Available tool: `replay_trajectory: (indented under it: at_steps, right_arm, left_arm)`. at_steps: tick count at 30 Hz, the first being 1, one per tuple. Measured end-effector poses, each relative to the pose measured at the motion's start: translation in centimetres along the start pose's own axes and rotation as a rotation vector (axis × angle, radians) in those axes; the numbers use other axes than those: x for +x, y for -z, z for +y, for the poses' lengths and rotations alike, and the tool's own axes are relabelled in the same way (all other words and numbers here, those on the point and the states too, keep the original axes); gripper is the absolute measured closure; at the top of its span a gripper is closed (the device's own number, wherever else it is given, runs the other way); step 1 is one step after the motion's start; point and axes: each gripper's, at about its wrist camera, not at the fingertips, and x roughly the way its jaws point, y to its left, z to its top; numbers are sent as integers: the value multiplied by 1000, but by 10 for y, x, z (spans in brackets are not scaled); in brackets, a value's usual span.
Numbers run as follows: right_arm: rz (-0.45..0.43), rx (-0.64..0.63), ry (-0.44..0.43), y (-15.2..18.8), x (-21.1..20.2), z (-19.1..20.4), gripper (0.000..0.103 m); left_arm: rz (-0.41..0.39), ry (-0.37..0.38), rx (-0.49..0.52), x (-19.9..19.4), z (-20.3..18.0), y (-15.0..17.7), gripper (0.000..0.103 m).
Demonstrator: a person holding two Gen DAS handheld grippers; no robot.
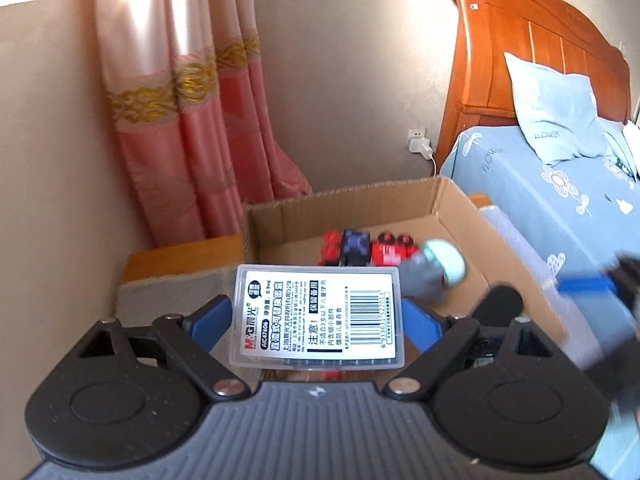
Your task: Organize rigid objects
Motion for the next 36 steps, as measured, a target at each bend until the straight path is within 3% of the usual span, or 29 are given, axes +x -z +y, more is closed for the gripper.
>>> replay_trajectory:
  at_steps: [7,13,16,19,25,30,36]
  right_arm:
    - [35,41,23,18,-14,-10,0]
    - [53,92,60,15,-23,-14,0]
    - [69,122,108,12,-27,-11,0]
    - [68,150,146,13,-35,-7,0]
    - [61,176,166,23,-55,5,0]
    - [47,172,179,34,-73,14,0]
    - [28,163,188,39,-85,20,0]
  left_arm:
    - [-12,-56,-16,38,-12,-21,7]
    - [-104,-74,-32,-4,-18,-6,2]
    - [-132,-125,-20,-32,-28,9,1]
    - [-108,-182,6,-55,-41,30,1]
    - [-21,-227,-16,-84,-62,68,1]
    - [-7,-200,-86,-99,-58,82,1]
    - [-19,-226,-104,-110,-61,88,1]
